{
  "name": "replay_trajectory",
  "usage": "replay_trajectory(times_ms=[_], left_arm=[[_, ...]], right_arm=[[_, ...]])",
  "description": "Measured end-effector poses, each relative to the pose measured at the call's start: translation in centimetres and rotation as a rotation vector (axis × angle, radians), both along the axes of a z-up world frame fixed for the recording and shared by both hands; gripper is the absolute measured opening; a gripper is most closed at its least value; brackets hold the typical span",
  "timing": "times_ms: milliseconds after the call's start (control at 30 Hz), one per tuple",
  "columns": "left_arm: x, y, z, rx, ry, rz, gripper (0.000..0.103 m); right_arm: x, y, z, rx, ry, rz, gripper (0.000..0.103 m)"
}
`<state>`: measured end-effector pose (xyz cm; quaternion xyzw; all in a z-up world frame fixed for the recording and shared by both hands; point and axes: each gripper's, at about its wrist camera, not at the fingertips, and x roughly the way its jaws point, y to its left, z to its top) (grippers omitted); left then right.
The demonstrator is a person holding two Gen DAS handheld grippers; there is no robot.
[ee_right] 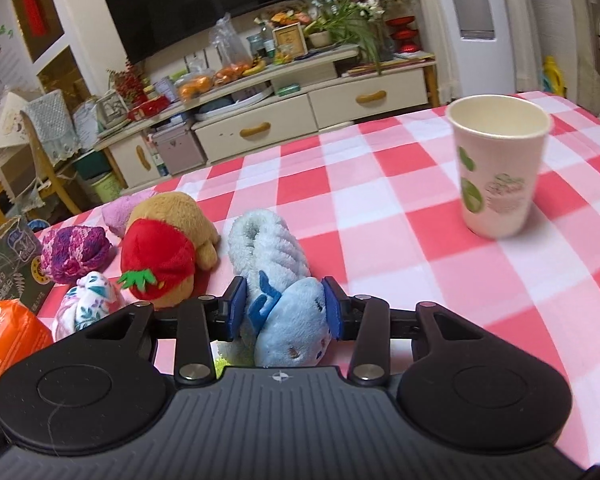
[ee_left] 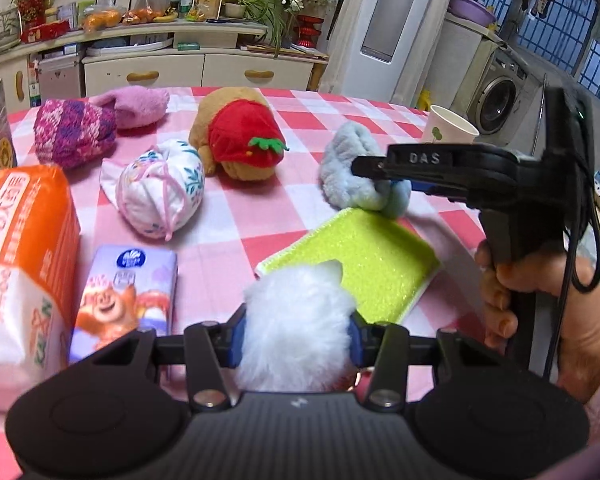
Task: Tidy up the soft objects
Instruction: 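Carry pompom keychain and blue plush into the box and open both grippers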
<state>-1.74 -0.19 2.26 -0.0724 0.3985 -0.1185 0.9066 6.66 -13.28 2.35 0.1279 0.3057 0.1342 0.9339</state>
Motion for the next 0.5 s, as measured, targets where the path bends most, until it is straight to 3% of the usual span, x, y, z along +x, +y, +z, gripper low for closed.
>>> replay_trajectory(times_ms=[500], left_arm=[[-1.7,2.5,2.5,-0.077,-0.058,0.023,0.045]], right_arm=[[-4.2,-0.8,0.4,0.012,-0.05,-0.135,0.042]])
